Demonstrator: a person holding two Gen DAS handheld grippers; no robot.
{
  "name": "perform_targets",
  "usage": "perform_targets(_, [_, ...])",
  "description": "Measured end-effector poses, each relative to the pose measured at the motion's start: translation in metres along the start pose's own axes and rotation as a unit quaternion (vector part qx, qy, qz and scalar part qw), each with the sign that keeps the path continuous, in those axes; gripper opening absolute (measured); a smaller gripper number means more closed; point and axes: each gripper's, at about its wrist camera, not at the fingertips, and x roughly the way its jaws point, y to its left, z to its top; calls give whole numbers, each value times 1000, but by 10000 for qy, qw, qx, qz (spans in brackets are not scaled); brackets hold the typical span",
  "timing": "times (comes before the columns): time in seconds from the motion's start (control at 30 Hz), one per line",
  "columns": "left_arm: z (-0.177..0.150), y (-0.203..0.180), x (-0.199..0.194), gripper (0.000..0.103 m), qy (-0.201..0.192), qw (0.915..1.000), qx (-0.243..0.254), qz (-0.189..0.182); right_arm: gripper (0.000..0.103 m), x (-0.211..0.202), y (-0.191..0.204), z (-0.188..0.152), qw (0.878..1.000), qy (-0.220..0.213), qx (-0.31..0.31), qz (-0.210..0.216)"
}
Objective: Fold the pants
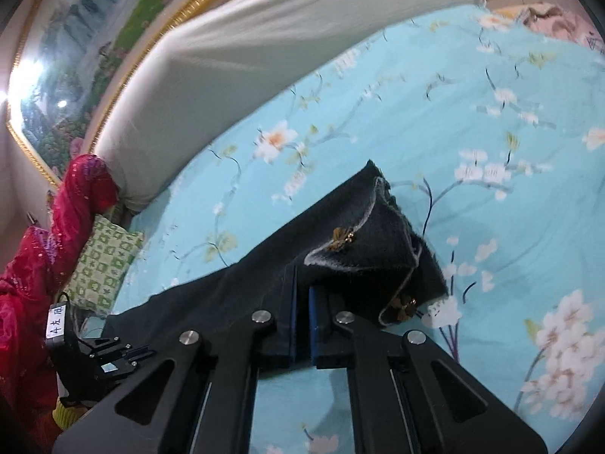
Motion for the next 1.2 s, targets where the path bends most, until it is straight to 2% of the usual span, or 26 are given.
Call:
perform_targets(0.33, [-10, -11, 16, 8, 256, 9993, 214, -164, 6, 14, -25, -15, 9988, 343, 178, -315])
perform_targets(0.47, [-10, -11, 17, 17, 409, 9986, 234, -222, 7, 17, -38, -17, 9971, 500, 540, -199])
perform_targets(0.57, [-6, -10, 9, 20, 395, 9985, 183, -338, 16, 10, -38, -16, 9970, 451, 558, -282])
perform_targets(0.63, [-3, -12, 0, 22, 285, 9985, 131, -455, 30, 0, -39, -15, 9972, 338, 596, -297])
perform_targets(0.7, [6, -10, -5, 38, 177, 9981, 32, -585, 42, -6, -42, -15, 9970, 249, 686, -265])
perform_targets(0.73, [12, -9, -6, 41, 144, 9979, -23, -631, 44, -8, -44, -16, 9967, 227, 733, -270])
perform_targets(1.03, [79, -7, 24, 40, 40, 9930, -444, -1096, 44, -4, -62, -18, 9934, 199, 1112, -177])
perform_targets(1.2, [116, -19, 50, 45, 139, 9897, -509, -1328, 44, 8, -65, -14, 9936, 117, 1121, -108])
